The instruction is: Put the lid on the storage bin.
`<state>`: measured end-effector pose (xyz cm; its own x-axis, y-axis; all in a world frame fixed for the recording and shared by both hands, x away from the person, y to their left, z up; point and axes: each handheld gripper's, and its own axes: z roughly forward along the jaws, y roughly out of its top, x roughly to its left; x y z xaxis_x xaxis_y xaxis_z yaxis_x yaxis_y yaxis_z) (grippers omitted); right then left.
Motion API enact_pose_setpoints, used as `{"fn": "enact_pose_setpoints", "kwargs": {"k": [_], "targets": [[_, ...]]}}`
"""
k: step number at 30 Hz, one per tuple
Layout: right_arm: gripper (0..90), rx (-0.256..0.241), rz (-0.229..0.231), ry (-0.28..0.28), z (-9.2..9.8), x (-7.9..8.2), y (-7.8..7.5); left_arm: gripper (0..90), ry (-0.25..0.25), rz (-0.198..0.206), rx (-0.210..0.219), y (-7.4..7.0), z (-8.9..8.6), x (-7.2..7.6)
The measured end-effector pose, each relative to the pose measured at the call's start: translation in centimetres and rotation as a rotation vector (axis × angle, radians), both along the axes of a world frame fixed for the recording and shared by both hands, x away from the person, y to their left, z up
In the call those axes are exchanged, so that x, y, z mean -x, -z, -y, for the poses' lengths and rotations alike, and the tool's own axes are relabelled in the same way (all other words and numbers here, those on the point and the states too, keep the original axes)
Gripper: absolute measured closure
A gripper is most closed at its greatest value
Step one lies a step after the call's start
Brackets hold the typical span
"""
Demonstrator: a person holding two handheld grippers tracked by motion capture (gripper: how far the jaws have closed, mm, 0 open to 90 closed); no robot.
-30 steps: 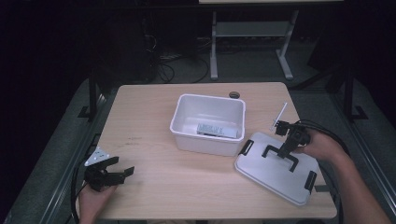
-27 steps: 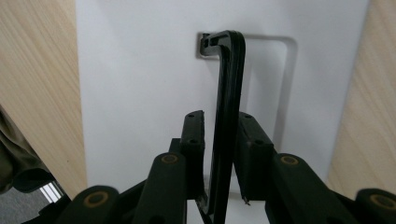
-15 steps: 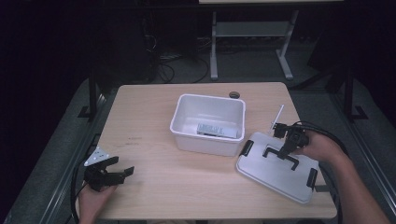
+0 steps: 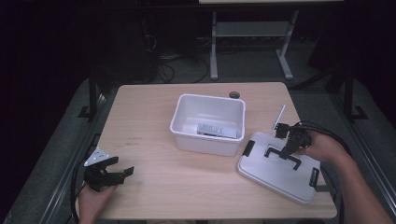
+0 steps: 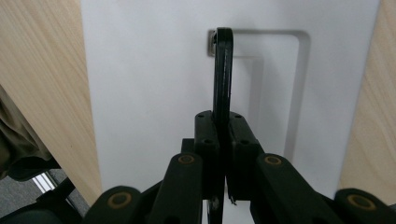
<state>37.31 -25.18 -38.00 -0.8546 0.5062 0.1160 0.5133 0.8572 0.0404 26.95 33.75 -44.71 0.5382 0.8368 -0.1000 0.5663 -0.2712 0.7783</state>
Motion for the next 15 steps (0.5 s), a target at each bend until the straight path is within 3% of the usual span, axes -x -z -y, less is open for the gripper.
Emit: {"fn": "enact_pose_setpoints", "kwargs": {"k": [8,15], "targets": [[84.6,0.009,0.009,-0.013,0.2,0.2,-0.8,16.3,-0.001,0.002,0.001,0.0,0.0,0.0],[84.6,0.004,0.033,-0.004,1.0,0.7,-2.5,16.3,0.003,0.003,-0.004,0.0,0.1,-0.1]]}}
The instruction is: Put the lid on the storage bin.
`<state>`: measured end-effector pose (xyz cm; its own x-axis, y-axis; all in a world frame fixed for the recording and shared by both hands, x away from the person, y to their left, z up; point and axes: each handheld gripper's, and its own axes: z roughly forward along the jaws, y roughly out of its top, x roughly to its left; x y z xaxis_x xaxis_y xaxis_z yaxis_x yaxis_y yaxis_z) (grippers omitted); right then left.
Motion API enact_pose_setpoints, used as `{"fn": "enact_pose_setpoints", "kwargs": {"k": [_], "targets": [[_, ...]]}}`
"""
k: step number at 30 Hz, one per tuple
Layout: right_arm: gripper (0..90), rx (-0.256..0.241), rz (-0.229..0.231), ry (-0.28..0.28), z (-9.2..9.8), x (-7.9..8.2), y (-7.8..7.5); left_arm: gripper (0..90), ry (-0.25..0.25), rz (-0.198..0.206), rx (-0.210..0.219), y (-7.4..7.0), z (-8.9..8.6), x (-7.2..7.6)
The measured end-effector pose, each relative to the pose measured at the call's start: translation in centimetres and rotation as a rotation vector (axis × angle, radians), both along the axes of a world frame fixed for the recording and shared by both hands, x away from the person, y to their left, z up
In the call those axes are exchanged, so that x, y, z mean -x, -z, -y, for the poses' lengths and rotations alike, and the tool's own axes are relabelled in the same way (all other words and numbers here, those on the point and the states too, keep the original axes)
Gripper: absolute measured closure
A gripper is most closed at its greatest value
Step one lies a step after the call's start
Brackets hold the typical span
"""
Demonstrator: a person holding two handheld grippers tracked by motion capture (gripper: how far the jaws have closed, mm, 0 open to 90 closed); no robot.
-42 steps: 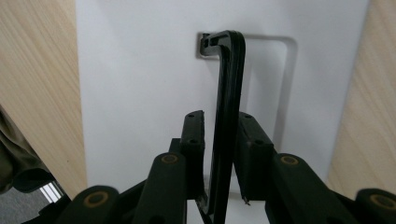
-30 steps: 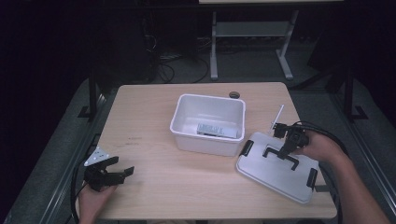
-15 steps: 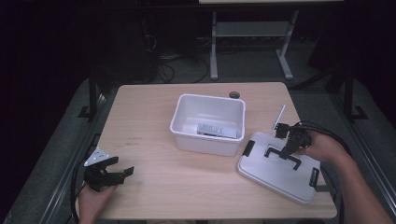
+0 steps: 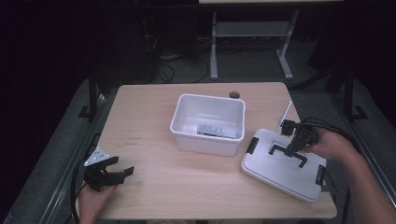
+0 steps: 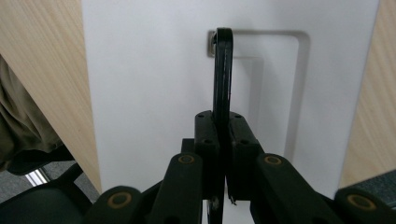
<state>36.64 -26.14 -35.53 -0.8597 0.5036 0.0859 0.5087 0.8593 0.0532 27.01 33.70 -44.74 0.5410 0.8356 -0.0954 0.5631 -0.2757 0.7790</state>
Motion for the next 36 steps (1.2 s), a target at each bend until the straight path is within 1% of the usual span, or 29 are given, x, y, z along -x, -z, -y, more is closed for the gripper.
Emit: {"fn": "enact_pose_setpoints", "kwargs": {"k": [6,13,17,23,28,30,33,36], "targets": [[84.6,0.007,0.014,-0.006,0.3,0.4,-1.6,16.3,0.000,-0.003,0.000,0.0,0.1,0.0],[84.6,0.019,0.026,-0.008,0.6,0.7,-3.9,16.3,0.001,-0.001,0.002,0.0,0.0,0.0],[84.6,0.031,0.038,-0.011,0.7,0.9,-5.3,16.3,-0.002,0.001,0.005,0.0,0.0,-0.1],[84.6,0.036,0.057,-0.015,0.8,1.2,-7.9,16.3,0.001,0.000,0.003,0.0,0.0,-0.1],[84.6,0.038,0.067,-0.030,0.4,1.4,-9.9,16.3,0.001,-0.002,0.003,0.0,0.1,-0.1],[84.6,0.044,0.072,-0.031,0.2,1.4,-10.5,16.3,0.002,-0.002,0.002,0.0,0.1,-0.1],[84.6,0.045,0.078,-0.046,-0.3,1.4,-11.7,16.3,0.002,-0.003,0.003,0.1,0.0,-0.1],[84.6,0.049,0.081,-0.058,-0.9,1.2,-12.5,16.2,0.001,0.000,0.004,0.0,0.0,-0.1]]}}
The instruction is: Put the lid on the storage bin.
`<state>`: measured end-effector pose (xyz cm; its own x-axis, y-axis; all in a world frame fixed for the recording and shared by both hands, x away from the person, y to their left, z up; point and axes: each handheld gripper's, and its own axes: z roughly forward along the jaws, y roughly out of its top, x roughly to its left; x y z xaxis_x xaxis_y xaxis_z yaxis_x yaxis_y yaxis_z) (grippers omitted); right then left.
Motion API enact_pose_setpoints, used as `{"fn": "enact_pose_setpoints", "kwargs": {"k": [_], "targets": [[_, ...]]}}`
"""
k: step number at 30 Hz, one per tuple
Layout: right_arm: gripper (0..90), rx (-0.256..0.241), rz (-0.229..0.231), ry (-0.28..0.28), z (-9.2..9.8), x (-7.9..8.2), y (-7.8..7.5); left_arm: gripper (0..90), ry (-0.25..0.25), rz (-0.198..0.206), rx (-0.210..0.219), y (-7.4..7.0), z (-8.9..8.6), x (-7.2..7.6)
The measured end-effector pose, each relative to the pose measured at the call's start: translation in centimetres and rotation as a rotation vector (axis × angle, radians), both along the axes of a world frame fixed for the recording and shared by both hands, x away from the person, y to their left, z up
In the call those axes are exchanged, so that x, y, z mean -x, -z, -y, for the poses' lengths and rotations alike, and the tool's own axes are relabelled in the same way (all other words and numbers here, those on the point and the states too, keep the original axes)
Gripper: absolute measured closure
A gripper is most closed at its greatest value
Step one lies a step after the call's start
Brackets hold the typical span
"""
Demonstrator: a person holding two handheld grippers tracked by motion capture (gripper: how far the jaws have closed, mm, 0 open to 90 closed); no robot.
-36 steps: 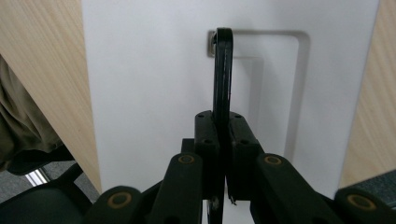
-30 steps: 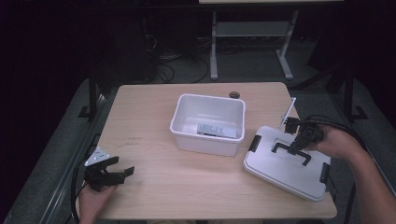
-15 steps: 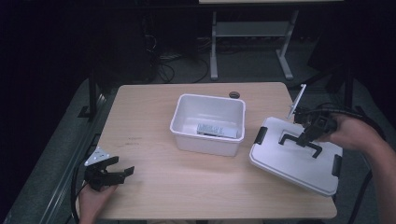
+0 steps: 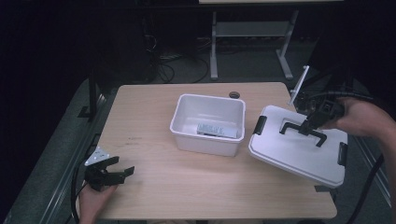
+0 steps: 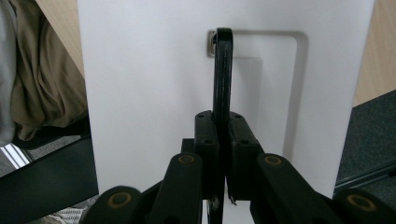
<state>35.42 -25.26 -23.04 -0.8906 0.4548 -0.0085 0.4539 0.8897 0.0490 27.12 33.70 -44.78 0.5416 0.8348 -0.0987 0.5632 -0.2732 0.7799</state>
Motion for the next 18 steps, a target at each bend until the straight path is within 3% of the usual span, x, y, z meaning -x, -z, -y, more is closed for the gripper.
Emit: {"fn": "enact_pose_setpoints", "kwargs": {"k": [9,18], "targets": [[84.6,0.009,0.005,-0.041,-2.8,-1.3,-1.7,16.2,-0.002,0.002,0.002,0.0,-0.1,0.0],[84.6,0.003,-0.001,-0.090,-5.6,-2.6,-1.9,16.1,-0.011,0.005,0.009,0.0,-0.6,0.2]]}}
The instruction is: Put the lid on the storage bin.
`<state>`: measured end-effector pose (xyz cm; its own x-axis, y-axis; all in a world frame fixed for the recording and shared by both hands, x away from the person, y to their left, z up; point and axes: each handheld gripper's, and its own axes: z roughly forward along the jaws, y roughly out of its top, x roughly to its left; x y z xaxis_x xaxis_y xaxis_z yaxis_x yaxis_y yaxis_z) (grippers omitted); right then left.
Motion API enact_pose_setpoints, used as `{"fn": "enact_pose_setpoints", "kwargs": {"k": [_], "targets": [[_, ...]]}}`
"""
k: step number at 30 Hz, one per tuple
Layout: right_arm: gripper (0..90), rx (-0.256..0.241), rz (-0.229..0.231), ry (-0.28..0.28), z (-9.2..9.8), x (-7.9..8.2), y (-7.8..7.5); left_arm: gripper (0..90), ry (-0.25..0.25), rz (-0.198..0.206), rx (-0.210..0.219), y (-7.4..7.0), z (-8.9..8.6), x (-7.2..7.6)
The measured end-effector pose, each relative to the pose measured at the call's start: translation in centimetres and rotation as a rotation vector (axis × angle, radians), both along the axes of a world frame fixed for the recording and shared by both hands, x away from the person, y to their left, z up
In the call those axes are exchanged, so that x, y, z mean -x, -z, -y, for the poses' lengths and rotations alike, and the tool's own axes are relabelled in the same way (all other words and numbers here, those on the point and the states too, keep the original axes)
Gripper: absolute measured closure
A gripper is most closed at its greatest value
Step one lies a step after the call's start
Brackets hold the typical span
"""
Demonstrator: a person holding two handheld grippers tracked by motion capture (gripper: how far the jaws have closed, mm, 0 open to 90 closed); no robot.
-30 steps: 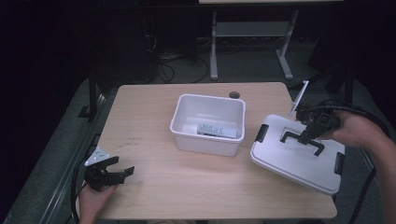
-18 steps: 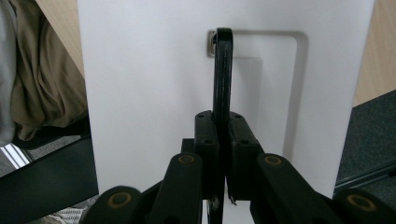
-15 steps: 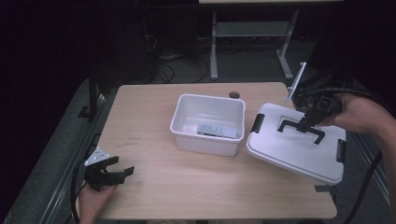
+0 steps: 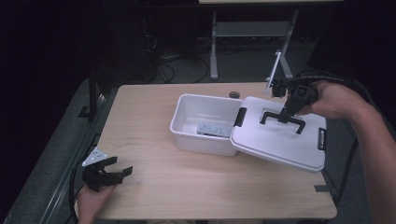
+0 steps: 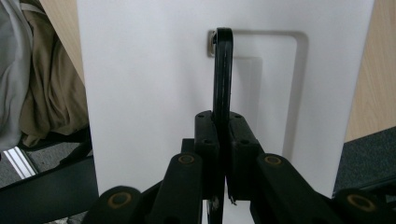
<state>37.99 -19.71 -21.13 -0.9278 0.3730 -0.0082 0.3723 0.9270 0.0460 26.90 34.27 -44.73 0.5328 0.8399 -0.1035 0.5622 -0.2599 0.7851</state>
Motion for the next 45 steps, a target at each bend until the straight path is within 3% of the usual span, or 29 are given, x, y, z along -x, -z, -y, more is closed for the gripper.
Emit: {"fn": "enact_pose_setpoints", "kwargs": {"k": [31,45], "targets": [[84.6,0.003,0.035,-0.063,-5.3,-2.9,-1.3,16.1,-0.014,0.002,0.011,0.0,-0.3,0.2],[84.6,-0.004,0.041,-0.067,-6.8,-3.9,-1.5,16.1,-0.016,0.008,0.015,-0.1,-0.5,0.3]]}}
